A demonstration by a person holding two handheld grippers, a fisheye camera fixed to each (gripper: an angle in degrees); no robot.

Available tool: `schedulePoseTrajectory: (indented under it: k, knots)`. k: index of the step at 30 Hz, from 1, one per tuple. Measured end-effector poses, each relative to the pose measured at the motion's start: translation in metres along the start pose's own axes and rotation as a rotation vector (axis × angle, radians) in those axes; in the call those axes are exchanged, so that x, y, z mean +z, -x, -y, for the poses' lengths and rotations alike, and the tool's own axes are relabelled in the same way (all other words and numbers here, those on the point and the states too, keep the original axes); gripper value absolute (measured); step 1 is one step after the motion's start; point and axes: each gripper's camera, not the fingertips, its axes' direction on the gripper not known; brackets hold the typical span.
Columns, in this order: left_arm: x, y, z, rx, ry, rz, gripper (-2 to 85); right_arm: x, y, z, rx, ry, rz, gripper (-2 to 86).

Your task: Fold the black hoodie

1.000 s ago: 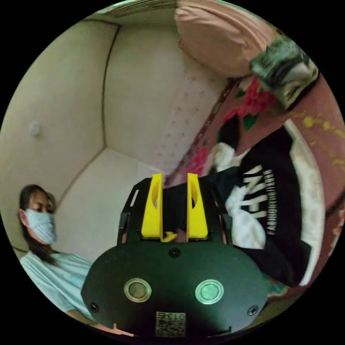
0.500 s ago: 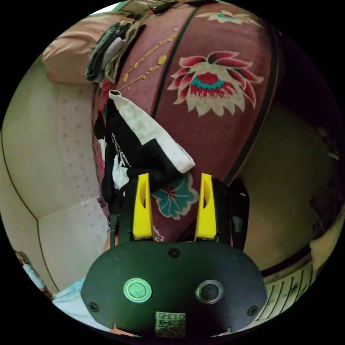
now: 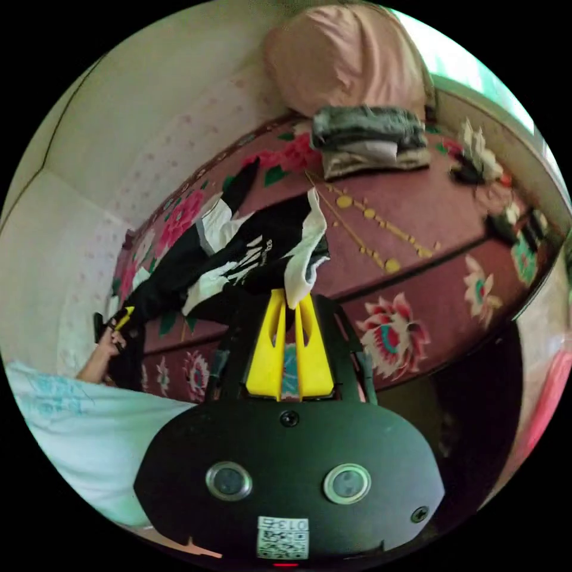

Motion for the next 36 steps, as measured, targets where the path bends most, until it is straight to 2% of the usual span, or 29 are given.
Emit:
schedulePoseTrajectory:
  k: [2, 5, 8, 9, 10, 12, 13, 15, 18, 21, 24, 25, 27, 30, 33, 34, 36]
  knots:
    - [-0.016, -0.005, -0.031, 0.042, 0.031, 0.036, 0.7, -0.022, 0.007, -0.001, -0.066, -0.043, -0.068, 2.3]
    - [-0.012, 0.022, -0.09, -0.048, 0.108, 0.067, 1.0, -0.007, -0.024, -0.017, 0.048, 0.019, -0.129, 3.3]
    - [0.015, 0.087, -0.148, -0.367, 0.218, 0.0, 2.2, 0.059, -0.071, -0.043, 0.268, 0.228, -0.177, 7.4]
    - [0.011, 0.106, -0.169, -0.484, 0.206, -0.101, 1.4, 0.074, -0.084, -0.055, 0.359, 0.308, -0.167, 7.5]
    - [-0.009, 0.111, -0.187, -0.54, 0.117, -0.113, 1.0, 0.075, -0.09, -0.064, 0.443, 0.315, -0.12, 7.5]
    - [-0.042, 0.107, -0.201, -0.542, 0.01, -0.086, 1.3, 0.058, -0.084, -0.071, 0.497, 0.228, -0.118, 7.1]
    - [-0.061, 0.101, -0.201, -0.514, -0.016, -0.05, 1.9, 0.047, -0.074, -0.071, 0.493, 0.193, -0.181, 6.6]
    - [-0.082, 0.084, -0.184, -0.403, -0.03, 0.065, 4.1, 0.035, -0.049, -0.066, 0.435, 0.116, -0.25, 5.6]
    - [-0.091, 0.058, -0.132, -0.253, -0.044, 0.287, 12.9, 0.047, 0.013, -0.039, 0.25, 0.055, -0.241, 4.3]
    - [-0.083, 0.059, -0.079, -0.256, -0.128, 0.295, 16.4, 0.096, 0.09, -0.001, 0.014, 0.129, -0.269, 3.3]
    - [-0.062, 0.082, -0.038, -0.353, -0.1, 0.24, 13.0, 0.148, 0.164, 0.027, -0.203, 0.147, -0.359, 2.2]
    - [-0.051, 0.086, -0.027, -0.401, -0.054, 0.216, 6.8, 0.168, 0.187, 0.035, -0.267, 0.155, -0.404, 1.7]
    - [-0.046, 0.071, -0.015, -0.376, -0.039, 0.218, 2.9, 0.197, 0.215, 0.045, -0.323, 0.173, -0.462, 0.9]
    - [-0.062, 0.018, -0.012, -0.203, -0.062, 0.397, 2.0, 0.243, 0.238, 0.054, -0.365, 0.26, -0.519, 0.4]
    - [-0.086, 0.021, -0.042, -0.3, -0.106, 0.432, 2.3, 0.291, 0.23, 0.053, -0.326, 0.435, -0.487, 0.2]
    - [-0.092, 0.034, -0.057, -0.384, -0.133, 0.363, 2.9, 0.289, 0.231, 0.053, -0.326, 0.367, -0.452, 0.3]
    - [-0.109, 0.043, -0.077, -0.49, -0.254, 0.269, 4.3, 0.293, 0.228, 0.062, -0.284, 0.411, -0.393, 0.4]
